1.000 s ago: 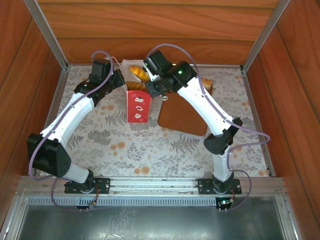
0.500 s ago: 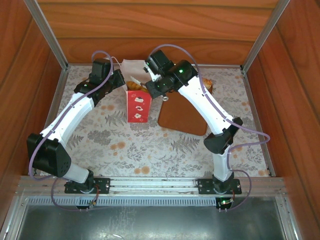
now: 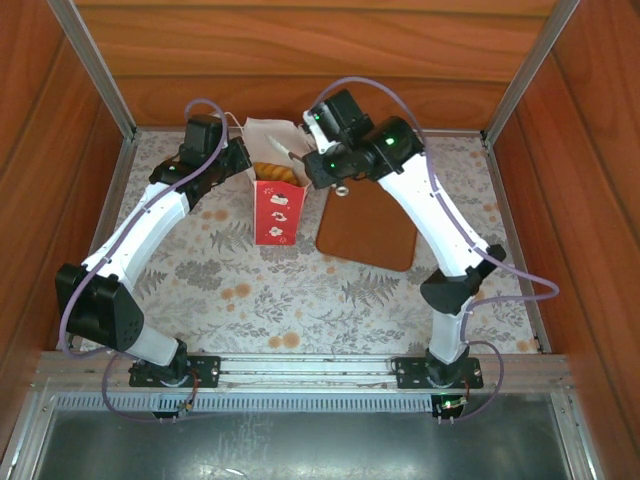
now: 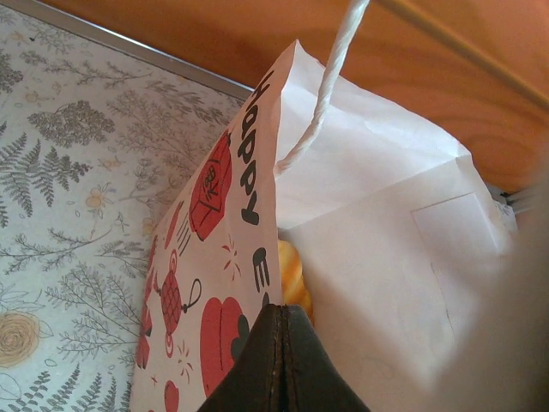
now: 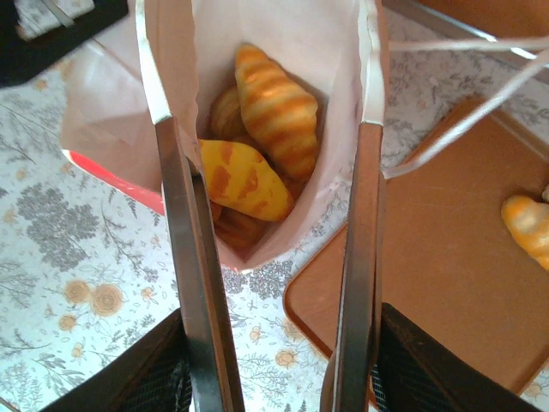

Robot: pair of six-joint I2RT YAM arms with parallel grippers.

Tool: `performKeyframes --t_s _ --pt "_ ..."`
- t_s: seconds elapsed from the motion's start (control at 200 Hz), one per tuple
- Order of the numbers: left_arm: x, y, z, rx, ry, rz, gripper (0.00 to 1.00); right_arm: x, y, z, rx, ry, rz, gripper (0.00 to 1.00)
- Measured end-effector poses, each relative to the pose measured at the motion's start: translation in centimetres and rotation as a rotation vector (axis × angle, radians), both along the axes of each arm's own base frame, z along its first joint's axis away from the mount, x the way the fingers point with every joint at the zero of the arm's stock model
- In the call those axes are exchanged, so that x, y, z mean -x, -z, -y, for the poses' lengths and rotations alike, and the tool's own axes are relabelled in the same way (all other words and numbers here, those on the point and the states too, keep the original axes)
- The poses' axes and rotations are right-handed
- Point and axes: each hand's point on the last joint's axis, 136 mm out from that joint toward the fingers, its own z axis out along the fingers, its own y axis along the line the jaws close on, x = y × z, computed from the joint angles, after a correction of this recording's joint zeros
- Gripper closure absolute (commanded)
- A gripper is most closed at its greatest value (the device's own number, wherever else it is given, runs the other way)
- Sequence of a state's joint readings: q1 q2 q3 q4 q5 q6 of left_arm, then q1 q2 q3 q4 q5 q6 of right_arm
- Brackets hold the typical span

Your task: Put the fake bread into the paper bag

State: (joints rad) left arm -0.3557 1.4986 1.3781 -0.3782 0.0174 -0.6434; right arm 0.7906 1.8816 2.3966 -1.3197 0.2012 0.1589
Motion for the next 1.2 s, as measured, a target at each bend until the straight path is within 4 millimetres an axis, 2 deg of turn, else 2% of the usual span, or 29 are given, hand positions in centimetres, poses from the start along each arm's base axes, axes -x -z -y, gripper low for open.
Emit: performKeyframes --t_s 0.17,0.33,0.49,0.59,0.695,0.86,1.005,1.199 --pt "0.0 -0.3 0.3 0.013 0.010 0.002 0.86 1.2 -4.4 1.9 -0.106 0.001 0.082 0.46" --pt "0.0 -0.5 0.4 0.023 0.017 0.002 0.81 1.2 -7.8 5.0 -0.182 0.043 0.154 0.46" --pt "0.0 -0.6 0.4 0.045 0.016 -0.004 0.70 0.4 -9.6 9.0 -0.221 0.119 0.197 0.47" --pt "0.0 -0.8 0.2 0.062 0.011 -0.008 0.56 -0.4 -9.4 11.8 -0.205 0.179 0.209 0.46" --pt "0.1 -1.4 -0.3 0.078 0.000 0.002 0.44 -1.2 -7.9 14.7 -0.154 0.237 0.199 0.46" --pt "0.9 -3.4 -1.4 0.099 -0.019 0.048 0.39 -1.8 -3.3 18.7 -0.034 0.281 0.148 0.47" --pt "1.8 -4.4 -3.0 0.113 -0.052 0.077 0.34 -1.7 2.4 21.9 0.081 0.276 0.088 0.48" --pt "2.9 -3.7 -4.6 0.108 -0.102 0.078 0.32 -1.4 10.4 25.6 0.201 0.269 -0.030 0.47"
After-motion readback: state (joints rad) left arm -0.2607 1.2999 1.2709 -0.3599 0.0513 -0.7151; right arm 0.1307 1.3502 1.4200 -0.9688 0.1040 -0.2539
